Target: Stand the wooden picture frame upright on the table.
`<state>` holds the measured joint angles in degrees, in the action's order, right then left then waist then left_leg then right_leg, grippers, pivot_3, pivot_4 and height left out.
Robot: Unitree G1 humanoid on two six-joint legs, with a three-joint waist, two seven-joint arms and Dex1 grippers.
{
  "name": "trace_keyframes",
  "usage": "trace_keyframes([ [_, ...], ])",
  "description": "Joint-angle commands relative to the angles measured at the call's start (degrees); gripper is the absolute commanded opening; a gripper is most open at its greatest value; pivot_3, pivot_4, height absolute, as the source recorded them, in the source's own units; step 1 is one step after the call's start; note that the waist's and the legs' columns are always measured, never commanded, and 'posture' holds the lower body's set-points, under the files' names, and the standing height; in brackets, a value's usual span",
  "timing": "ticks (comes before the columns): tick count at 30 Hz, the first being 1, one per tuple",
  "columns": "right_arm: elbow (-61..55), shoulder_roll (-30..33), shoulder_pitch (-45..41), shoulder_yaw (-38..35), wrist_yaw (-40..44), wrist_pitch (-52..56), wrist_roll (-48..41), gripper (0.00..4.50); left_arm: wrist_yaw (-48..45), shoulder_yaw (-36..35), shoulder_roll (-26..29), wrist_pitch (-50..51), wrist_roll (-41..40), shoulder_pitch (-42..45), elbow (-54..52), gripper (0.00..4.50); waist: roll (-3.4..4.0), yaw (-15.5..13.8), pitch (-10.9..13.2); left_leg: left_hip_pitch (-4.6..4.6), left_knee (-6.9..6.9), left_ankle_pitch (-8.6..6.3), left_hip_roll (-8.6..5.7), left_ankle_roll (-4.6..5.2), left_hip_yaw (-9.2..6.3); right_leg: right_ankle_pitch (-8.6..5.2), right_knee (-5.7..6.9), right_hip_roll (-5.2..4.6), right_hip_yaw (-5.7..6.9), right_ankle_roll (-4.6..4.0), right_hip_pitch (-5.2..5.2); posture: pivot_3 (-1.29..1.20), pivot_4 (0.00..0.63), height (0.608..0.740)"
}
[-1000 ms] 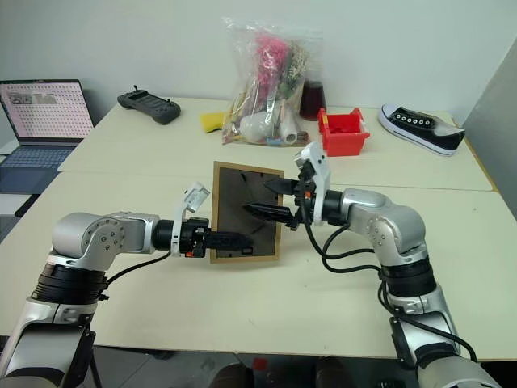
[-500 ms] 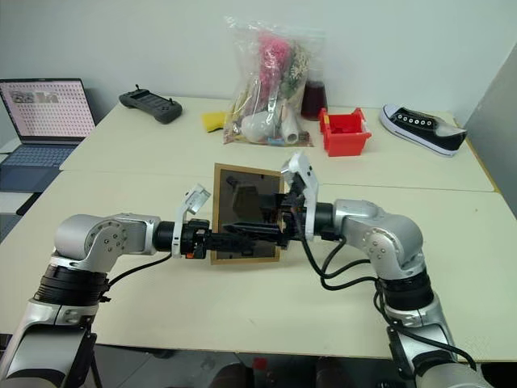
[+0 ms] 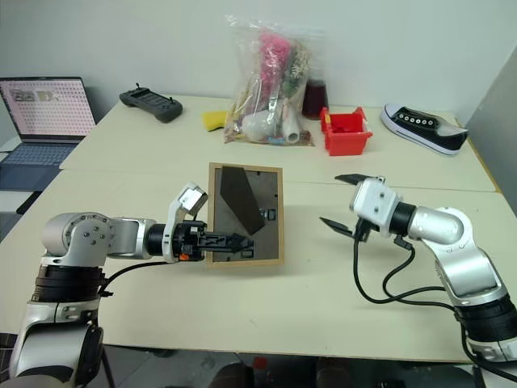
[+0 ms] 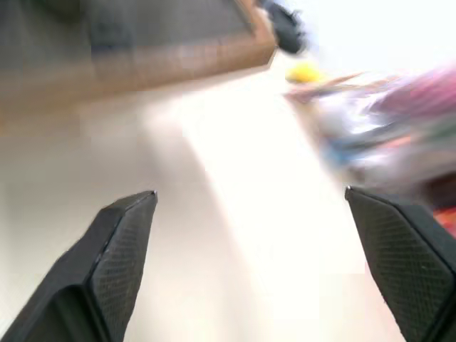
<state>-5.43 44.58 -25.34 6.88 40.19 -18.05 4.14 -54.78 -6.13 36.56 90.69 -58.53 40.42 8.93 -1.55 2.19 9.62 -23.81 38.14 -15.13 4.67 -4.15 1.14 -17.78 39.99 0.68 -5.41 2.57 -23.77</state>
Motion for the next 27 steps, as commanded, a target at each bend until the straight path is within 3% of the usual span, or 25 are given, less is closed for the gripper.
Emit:
trace_keyframes([
  [1,9.7,-1.3,-5.1,1.0,-15.1,-28.6,17.9,4.49,5.3,0.2,1.2,1.8,-13.2,1.0,0.0,0.86,0.00,1.0,0.0,0.06,-0.01,0.01,0.02,-0.01,0.03,0.00,0.05,0.01,-0.06,-0.01,0.01,0.00,0.150,0.740],
  [8,21.3,-6.0,-14.5,4.0,-34.1,-41.4,38.0,4.49,16.2,1.2,0.0,1.8,-25.5,-1.1,0.2,0.86,0.01,1.2,0.0,0.19,-0.05,0.20,0.08,-0.35,0.09,0.02,0.20,-0.02,-0.12,-0.05,0.00,0.00,0.150,0.740],
  [13,24.7,-7.8,-19.3,6.5,-40.3,-44.8,43.2,4.49,22.1,1.3,-0.7,1.8,-32.0,-2.7,-1.0,0.86,0.01,1.1,0.0,0.23,-0.02,0.22,0.03,-0.39,0.14,0.02,0.22,-0.10,-0.15,-0.05,0.03,0.00,0.150,0.740],
  [17,26.3,-8.4,-20.6,7.8,-41.7,-46.1,42.4,4.49,26.0,1.5,-0.8,1.3,-36.2,-4.5,-2.4,0.86,0.00,1.0,0.0,0.26,-0.02,0.22,0.01,-0.39,0.11,0.02,0.21,-0.14,-0.11,-0.05,0.10,0.00,0.150,0.740],
  [23,26.3,-7.9,-20.8,7.8,-41.8,-47.6,40.6,3.35,30.0,2.8,0.9,-0.7,-41.6,-6.7,-3.3,0.86,0.00,1.0,0.0,0.42,-0.02,0.22,-0.01,-0.39,0.12,0.02,0.21,-0.16,-0.12,-0.05,0.26,0.00,0.150,0.740],
  [27,25.8,-8.0,-21.1,7.6,-41.9,-48.1,40.6,2.34,31.7,4.1,1.8,-2.2,-44.3,-6.9,-3.1,0.86,0.00,1.0,0.0,0.54,-0.03,0.22,-0.02,-0.39,0.12,0.02,0.21,-0.16,-0.13,-0.05,0.38,0.00,0.150,0.740],
])
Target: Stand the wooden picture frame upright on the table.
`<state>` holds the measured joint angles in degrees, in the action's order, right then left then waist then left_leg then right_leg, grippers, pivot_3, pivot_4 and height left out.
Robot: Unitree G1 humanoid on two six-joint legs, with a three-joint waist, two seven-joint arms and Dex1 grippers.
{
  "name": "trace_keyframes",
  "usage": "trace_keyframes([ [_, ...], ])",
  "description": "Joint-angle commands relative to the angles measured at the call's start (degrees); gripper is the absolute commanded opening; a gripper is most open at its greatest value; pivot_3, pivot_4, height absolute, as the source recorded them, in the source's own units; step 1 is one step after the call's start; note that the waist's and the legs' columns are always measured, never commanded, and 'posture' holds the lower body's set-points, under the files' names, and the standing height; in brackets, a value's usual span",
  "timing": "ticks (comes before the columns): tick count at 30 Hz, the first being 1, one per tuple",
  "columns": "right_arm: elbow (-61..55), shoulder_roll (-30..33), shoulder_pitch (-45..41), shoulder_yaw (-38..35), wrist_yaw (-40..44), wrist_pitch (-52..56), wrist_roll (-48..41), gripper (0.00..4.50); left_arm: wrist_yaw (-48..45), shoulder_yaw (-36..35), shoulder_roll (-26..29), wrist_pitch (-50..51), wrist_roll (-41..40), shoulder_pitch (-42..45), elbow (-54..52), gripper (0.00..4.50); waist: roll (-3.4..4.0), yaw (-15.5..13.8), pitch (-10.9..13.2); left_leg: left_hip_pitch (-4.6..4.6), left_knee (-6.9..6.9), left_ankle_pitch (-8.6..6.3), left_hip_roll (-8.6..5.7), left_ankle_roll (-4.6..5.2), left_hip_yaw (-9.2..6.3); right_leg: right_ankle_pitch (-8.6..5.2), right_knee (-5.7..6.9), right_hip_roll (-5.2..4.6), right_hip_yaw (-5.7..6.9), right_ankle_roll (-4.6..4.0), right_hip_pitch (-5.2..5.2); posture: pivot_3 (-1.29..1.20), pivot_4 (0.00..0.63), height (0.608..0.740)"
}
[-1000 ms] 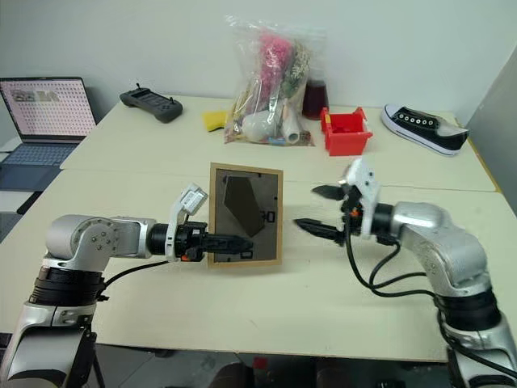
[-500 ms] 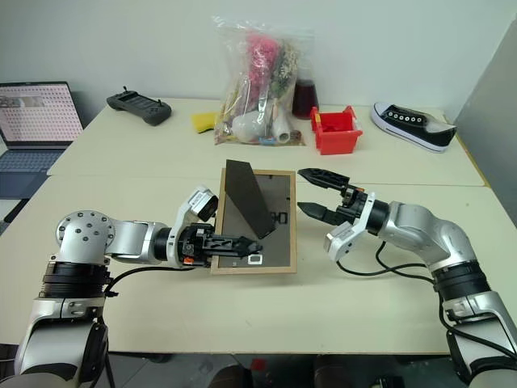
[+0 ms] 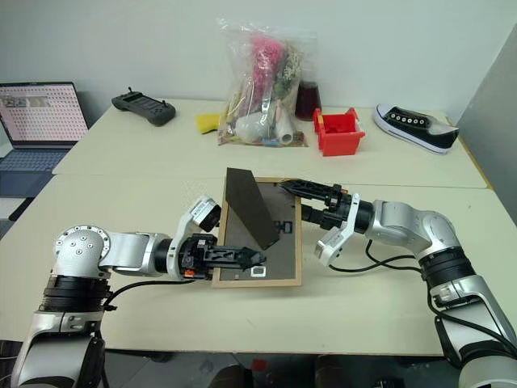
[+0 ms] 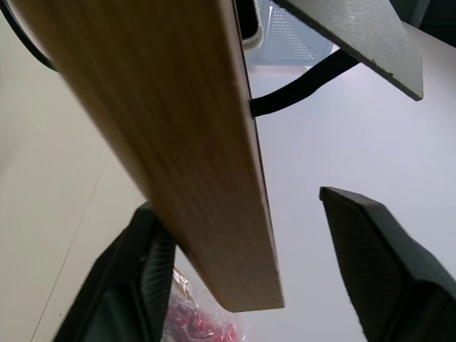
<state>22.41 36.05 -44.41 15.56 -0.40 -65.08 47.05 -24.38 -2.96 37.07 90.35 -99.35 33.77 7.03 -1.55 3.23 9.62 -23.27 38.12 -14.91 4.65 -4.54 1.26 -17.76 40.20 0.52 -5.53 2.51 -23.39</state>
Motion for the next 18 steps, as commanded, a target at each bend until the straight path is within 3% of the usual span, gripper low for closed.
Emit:
trace_keyframes([
  [1,-2.1,0.5,-2.2,-1.1,-1.4,-1.3,-2.3,2.13,1.6,1.3,1.5,-2.2,-3.9,-0.2,-1.1,0.86,0.00,0.0,0.0,0.02,0.00,0.00,0.00,0.00,0.00,0.00,0.00,0.00,-0.01,0.00,0.01,0.00,0.150,0.740],
  [4,-1.8,0.7,-2.6,-0.9,-1.4,-1.9,-1.9,1.49,2.1,2.2,2.0,-3.0,-5.0,-0.3,-1.3,0.86,0.00,0.0,0.0,0.05,-0.01,0.00,-0.01,0.00,0.02,0.00,0.00,0.00,-0.02,0.00,0.03,0.00,0.150,0.740],
  [6,-1.4,1.1,-2.8,-0.8,-1.3,-2.4,-1.8,1.46,2.3,2.5,2.3,-3.7,-5.1,-0.9,-2.4,0.86,0.00,0.0,0.0,0.08,-0.02,0.00,-0.01,0.00,0.02,0.00,-0.01,0.00,-0.03,0.00,0.06,0.00,0.150,0.740],
  [8,-0.7,1.4,-3.0,-0.7,-1.2,-2.7,-2.0,1.45,2.9,2.3,2.1,-5.1,-4.4,-1.6,-3.4,1.55,0.00,0.0,0.0,0.14,-0.03,0.00,-0.01,0.00,0.03,0.00,-0.01,0.00,-0.03,0.00,0.10,0.00,0.150,0.740],
  [13,2.3,3.3,-2.5,0.0,1.2,-3.3,-5.6,1.33,4.0,-0.8,4.0,-8.7,-2.6,-0.4,-0.4,2.50,0.00,0.0,0.0,0.23,-0.05,0.00,-0.01,0.01,0.06,0.00,-0.02,0.00,-0.06,0.00,0.18,0.00,0.150,0.740],
  [18,7.2,4.4,-0.4,4.0,12.2,-0.6,-22.5,1.32,7.1,-6.2,6.5,-14.0,-1.4,-0.5,-1.9,3.63,-0.01,0.1,0.0,0.24,-0.06,-0.01,0.00,0.02,0.09,0.00,-0.06,0.00,-0.08,0.00,0.20,0.00,0.150,0.740],
])
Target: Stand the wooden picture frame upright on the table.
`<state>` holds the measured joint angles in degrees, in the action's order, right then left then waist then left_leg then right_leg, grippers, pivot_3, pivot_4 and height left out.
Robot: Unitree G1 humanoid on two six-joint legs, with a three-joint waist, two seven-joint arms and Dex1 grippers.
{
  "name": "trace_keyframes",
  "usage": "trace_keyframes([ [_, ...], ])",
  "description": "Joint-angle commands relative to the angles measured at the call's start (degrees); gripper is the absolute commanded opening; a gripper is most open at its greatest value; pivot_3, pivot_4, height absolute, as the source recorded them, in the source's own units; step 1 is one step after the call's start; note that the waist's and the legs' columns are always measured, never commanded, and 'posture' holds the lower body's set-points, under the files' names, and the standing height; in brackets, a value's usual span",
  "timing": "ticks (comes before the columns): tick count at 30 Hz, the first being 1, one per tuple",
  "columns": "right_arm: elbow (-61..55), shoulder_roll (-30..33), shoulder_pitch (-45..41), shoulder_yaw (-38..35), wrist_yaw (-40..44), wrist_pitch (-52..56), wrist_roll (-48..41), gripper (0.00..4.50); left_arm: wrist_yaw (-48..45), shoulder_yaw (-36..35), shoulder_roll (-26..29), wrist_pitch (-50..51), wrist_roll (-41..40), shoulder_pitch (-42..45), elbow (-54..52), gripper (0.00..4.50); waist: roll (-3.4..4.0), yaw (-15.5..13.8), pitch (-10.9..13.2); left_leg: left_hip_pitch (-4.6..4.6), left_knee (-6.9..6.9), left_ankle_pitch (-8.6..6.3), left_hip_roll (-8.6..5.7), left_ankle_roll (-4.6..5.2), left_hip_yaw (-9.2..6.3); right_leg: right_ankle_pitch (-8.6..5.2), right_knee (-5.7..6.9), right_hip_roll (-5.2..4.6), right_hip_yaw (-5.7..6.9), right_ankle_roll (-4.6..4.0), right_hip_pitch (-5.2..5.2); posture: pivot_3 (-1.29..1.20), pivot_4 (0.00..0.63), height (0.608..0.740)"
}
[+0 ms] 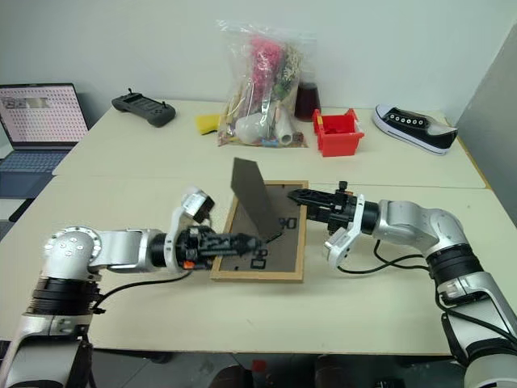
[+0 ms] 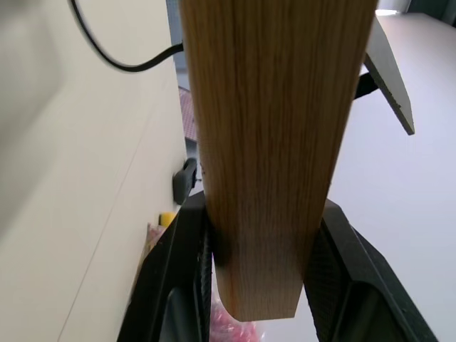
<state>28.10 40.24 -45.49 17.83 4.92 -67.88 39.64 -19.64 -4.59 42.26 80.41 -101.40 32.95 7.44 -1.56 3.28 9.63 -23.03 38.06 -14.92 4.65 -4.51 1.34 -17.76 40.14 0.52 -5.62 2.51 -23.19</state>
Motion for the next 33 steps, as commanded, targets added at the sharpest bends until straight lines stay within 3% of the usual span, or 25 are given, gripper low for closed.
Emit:
trace_keyframes([
  [1,1.4,0.0,1.2,2.7,10.3,4.1,-19.6,1.32,3.9,-5.9,1.4,-5.6,0.6,-0.4,-3.6,3.88,0.00,0.0,0.0,0.01,-0.01,0.00,0.00,0.00,0.00,0.00,-0.03,0.00,0.00,0.00,0.03,0.00,0.150,0.740],
  [4,0.1,-0.5,2.1,3.8,17.1,8.1,-27.7,1.31,5.6,-7.7,1.5,-7.7,1.0,-2.3,-7.3,4.47,0.00,0.0,0.0,0.02,-0.02,0.00,0.03,0.01,0.00,0.00,-0.03,-0.04,0.01,0.00,0.05,0.00,0.150,0.740],
  [6,-5.8,-4.8,4.6,4.5,31.8,28.7,-47.2,1.31,4.9,-7.5,4.2,-12.9,14.4,-7.4,-21.1,4.50,-0.01,0.1,0.0,0.02,-0.02,0.00,0.03,0.00,-0.01,0.00,-0.02,-0.04,0.03,0.00,0.05,0.00,0.150,0.740],
  [8,-9.7,-8.5,5.2,4.2,41.8,45.4,-59.7,1.31,4.3,-6.3,6.1,-20.8,27.6,-11.6,-31.0,4.50,-0.14,0.3,0.0,0.06,-0.08,0.00,0.14,-0.01,-0.02,0.00,-0.10,0.03,0.02,0.00,0.11,0.00,0.150,0.740],
  [10,-10.3,-11.1,4.4,3.1,45.4,54.5,-62.8,1.31,2.3,-4.2,7.2,-27.5,37.1,-14.6,-35.8,4.50,0.01,0.4,0.1,0.11,-0.12,0.01,0.20,-0.03,0.03,0.02,-0.03,0.09,-0.03,-0.03,0.03,0.00,0.150,0.740],
  [13,-7.3,-15.8,2.8,0.9,49.5,69.4,-68.6,1.31,2.8,-3.5,5.3,-33.6,45.1,-17.4,-38.6,4.50,0.27,-0.2,0.1,0.15,-0.10,0.02,0.08,-0.03,0.18,0.03,-0.01,0.00,-0.12,-0.05,0.06,0.00,0.150,0.740],
  [17,1.4,-19.3,0.9,-1.1,54.4,78.4,-69.2,1.31,1.8,-2.7,3.5,-37.4,51.6,-20.8,-40.5,4.50,0.19,-1.1,0.1,0.08,-0.08,-0.08,0.10,0.14,0.13,0.03,-0.08,0.10,-0.03,-0.06,0.04,0.00,0.150,0.740],
  [27,13.5,-23.3,-1.9,-5.0,57.0,80.3,-63.2,1.31,-2.5,-3.3,2.0,-38.8,56.3,-25.3,-40.4,4.50,0.15,-1.4,0.1,0.03,-0.11,-0.15,0.11,0.26,0.18,0.03,-0.12,0.11,-0.06,-0.05,-0.04,0.00,0.150,0.740],
  [28,13.4,-23.4,-1.9,-5.5,57.2,81.0,-63.0,1.86,-2.8,-3.3,1.8,-38.7,56.5,-25.4,-40.2,4.50,0.15,-1.4,0.1,0.03,-0.11,-0.15,0.11,0.26,0.17,0.03,-0.12,0.12,-0.05,-0.05,-0.03,0.00,0.150,0.740],
  [33,9.6,-22.4,0.1,-6.9,57.8,82.1,-61.2,2.83,-4.8,-3.1,1.1,-38.6,57.9,-24.2,-38.2,4.50,0.15,-1.4,0.1,0.02,-0.11,-0.15,0.10,0.26,0.17,0.03,-0.13,0.12,-0.05,-0.05,-0.03,0.00,0.150,0.740],
])
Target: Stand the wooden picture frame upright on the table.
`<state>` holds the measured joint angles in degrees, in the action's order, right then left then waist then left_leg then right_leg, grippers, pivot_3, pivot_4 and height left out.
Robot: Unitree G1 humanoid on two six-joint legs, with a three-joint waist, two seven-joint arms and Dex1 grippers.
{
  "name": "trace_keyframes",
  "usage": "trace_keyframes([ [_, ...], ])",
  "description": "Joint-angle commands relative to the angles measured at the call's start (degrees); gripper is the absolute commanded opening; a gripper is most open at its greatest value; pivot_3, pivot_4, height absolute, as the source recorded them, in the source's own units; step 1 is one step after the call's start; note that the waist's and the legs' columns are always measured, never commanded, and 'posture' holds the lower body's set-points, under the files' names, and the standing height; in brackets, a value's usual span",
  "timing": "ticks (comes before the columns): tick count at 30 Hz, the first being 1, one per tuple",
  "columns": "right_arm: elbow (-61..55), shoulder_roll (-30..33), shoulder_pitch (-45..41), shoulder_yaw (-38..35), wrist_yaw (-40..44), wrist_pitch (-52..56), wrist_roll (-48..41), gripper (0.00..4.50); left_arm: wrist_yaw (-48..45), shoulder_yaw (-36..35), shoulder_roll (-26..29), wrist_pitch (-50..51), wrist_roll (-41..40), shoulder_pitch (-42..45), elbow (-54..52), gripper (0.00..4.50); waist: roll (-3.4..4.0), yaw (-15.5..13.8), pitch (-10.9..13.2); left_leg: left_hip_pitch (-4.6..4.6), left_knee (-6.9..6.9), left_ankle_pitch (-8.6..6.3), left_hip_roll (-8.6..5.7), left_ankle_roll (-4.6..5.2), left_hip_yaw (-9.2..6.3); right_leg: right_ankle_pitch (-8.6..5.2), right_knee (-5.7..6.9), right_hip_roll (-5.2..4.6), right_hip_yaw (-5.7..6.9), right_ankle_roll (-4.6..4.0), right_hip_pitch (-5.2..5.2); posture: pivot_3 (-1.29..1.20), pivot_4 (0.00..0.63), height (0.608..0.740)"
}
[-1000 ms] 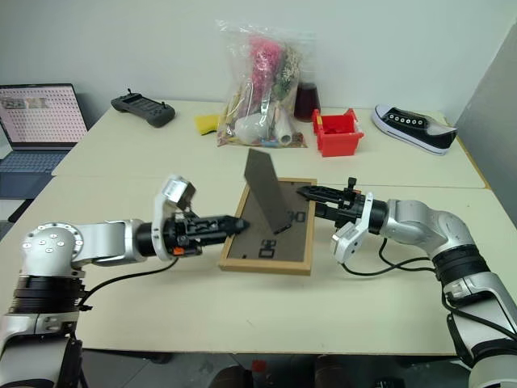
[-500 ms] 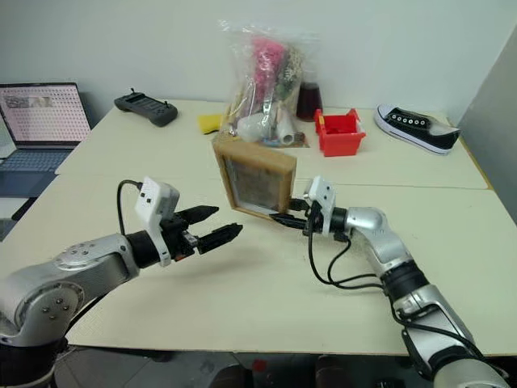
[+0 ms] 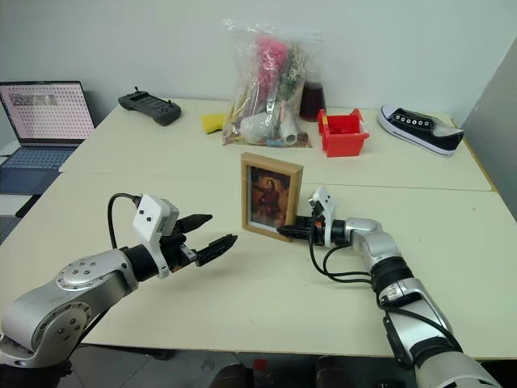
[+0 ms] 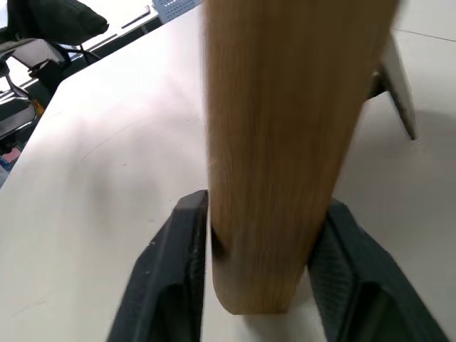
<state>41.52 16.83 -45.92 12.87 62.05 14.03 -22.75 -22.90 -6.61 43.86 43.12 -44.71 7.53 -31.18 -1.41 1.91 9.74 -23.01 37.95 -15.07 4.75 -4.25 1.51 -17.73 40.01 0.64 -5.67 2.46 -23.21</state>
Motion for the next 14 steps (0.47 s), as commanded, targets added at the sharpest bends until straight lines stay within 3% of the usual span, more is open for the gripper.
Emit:
trace_keyframes([
  [1,-5.0,1.5,1.3,-2.0,0.9,0.3,1.5,3.04,-2.0,-1.1,-0.6,-1.3,1.4,1.5,0.8,4.50,0.00,0.0,0.0,0.00,0.00,0.00,0.00,0.00,0.00,0.00,0.00,0.00,0.00,0.00,0.00,0.00,0.150,0.740],
  [6,-15.5,8.4,8.1,-2.7,0.0,0.1,4.9,4.19,-5.9,-2.2,0.8,-0.8,2.5,4.5,5.6,4.50,0.00,-0.3,0.0,-0.02,0.00,0.00,-0.01,0.00,-0.01,0.00,-0.02,-0.01,0.02,0.00,0.01,0.00,0.150,0.740],
  [8,-22.2,12.7,11.8,-4.2,-1.6,-0.2,6.3,4.46,-7.9,-3.0,2.2,0.0,2.9,6.3,8.7,4.50,-0.01,-0.5,0.0,-0.05,-0.01,0.00,-0.03,0.00,-0.05,-0.01,-0.04,-0.02,0.08,0.01,0.01,0.00,0.150,0.740],
  [14,-46.4,23.2,21.1,-12.6,-4.1,12.3,0.1,4.46,-16.6,-2.3,8.2,-2.6,7.6,10.6,18.6,4.50,0.00,0.1,0.0,-0.02,-0.06,-0.01,0.00,0.02,-0.04,-0.01,-0.02,0.05,0.02,0.02,-0.02,0.00,0.150,0.740],
])
